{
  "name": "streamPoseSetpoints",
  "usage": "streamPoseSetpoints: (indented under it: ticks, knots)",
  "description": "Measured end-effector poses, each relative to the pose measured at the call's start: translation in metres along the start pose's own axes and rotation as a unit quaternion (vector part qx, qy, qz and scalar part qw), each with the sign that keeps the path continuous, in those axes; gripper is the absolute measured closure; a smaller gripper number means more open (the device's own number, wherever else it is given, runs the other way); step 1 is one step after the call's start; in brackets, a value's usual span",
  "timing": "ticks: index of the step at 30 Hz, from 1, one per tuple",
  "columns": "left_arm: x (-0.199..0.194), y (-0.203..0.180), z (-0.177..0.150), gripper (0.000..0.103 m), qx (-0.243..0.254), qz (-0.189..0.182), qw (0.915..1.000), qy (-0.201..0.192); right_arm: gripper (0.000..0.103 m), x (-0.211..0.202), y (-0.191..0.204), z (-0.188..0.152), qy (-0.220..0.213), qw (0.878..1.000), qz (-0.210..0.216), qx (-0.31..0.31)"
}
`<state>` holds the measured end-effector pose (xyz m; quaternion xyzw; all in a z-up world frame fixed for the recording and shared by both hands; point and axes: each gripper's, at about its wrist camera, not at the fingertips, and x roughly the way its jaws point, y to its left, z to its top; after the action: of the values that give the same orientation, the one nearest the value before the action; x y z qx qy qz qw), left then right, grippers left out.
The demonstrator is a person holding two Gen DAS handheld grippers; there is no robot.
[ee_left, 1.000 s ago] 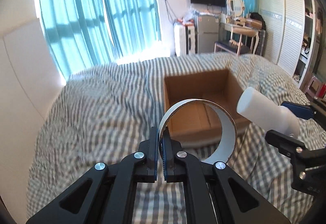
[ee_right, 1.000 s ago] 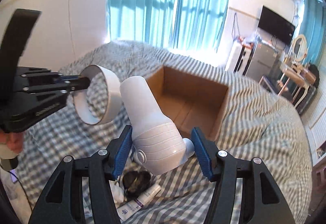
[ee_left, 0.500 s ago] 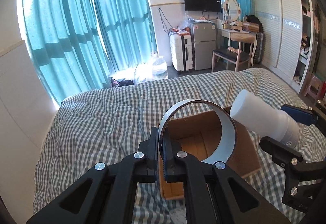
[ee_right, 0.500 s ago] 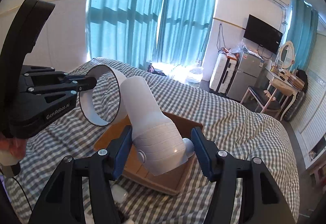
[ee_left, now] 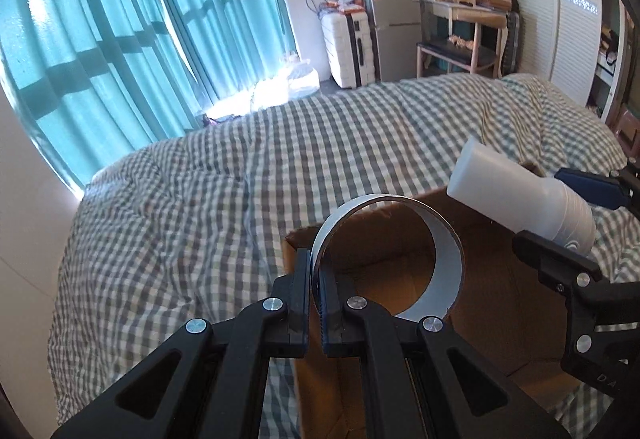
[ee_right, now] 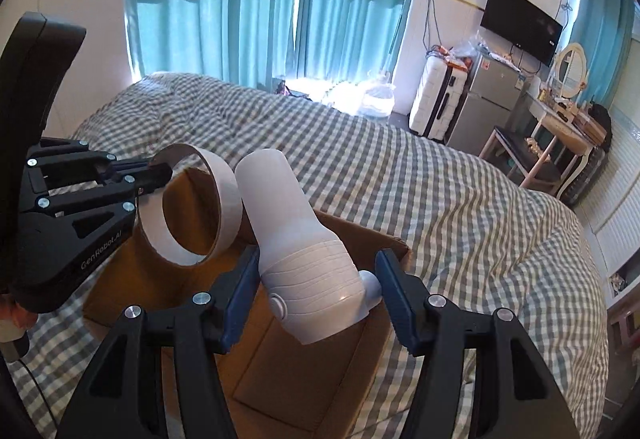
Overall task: Organize objects
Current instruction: 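Carry the tape roll and nozzle over the cardboard box with both tools, then open both tools to drop the tape roll and nozzle into the box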
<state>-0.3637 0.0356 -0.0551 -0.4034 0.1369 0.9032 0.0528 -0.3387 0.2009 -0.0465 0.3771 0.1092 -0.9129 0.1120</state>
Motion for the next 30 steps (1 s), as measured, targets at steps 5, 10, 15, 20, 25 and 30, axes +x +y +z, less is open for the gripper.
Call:
streamPoseSetpoints:
  ticks: [5, 10, 15, 20, 25, 30]
  knots:
    - [0.025, -0.010, -0.010, 0.100, 0.015, -0.008, 0.9996, 0.022, 0.045, 0.021, -0.003, -0.014, 0.017, 1.000, 0.011, -0.001]
    - [0.036, -0.020, -0.014, 0.099, 0.031, -0.013, 0.9988, 0.037, 0.044, 0.027, -0.007, -0.020, 0.024, 1.000, 0.018, 0.004]
    - [0.025, -0.023, -0.017, 0.090, 0.040, -0.029, 0.9981, 0.036, 0.036, 0.015, -0.015, -0.023, 0.006, 0.999, 0.031, 0.028]
    - [0.003, -0.020, -0.020, 0.034, 0.028, -0.030, 0.9984, 0.040, 0.030, -0.022, -0.027, -0.020, -0.030, 0.997, 0.034, 0.060]
    - [-0.036, -0.019, -0.021, 0.013, 0.020, -0.043, 0.9986, 0.024, 0.028, -0.072, -0.029, -0.022, -0.045, 0.996, 0.021, 0.070]
    - [-0.094, -0.017, -0.020, 0.013, 0.008, -0.046, 0.9989, -0.008, 0.027, -0.127, -0.023, -0.033, -0.059, 0.996, 0.002, 0.060]
